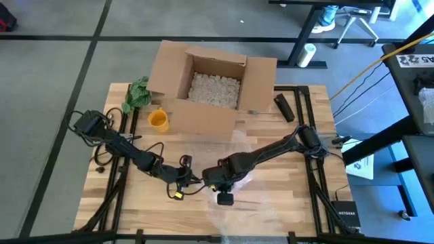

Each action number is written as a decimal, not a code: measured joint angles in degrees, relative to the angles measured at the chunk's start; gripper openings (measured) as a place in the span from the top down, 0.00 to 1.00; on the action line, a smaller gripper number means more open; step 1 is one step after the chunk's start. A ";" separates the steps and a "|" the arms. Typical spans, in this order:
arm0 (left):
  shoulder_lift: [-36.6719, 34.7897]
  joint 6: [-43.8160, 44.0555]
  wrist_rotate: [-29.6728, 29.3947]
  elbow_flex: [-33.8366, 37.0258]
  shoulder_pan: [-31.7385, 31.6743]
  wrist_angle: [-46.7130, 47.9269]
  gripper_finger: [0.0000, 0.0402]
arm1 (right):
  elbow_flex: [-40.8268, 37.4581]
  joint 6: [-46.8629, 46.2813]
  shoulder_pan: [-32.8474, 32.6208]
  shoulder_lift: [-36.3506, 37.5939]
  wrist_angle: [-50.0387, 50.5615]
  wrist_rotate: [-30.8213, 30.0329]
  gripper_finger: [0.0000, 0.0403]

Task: Wrap mug
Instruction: Wrap the red mug with the bubble wrap

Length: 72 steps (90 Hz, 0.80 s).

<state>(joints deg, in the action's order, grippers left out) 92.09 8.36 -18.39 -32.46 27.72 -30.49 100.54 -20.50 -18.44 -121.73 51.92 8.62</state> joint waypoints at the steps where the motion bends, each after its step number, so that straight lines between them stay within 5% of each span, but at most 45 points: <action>1: 0.00 0.01 0.00 0.00 -0.01 0.01 1.00 | 0.19 0.01 0.00 0.00 0.39 -0.10 0.98; 72: 0.00 0.17 0.00 0.01 -0.01 0.03 1.00 | 11.25 0.01 -3.82 0.44 12.84 -7.08 1.00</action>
<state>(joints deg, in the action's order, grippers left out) 92.09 8.54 -18.39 -32.45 27.70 -30.47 111.79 -20.49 -22.26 -121.30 64.76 1.55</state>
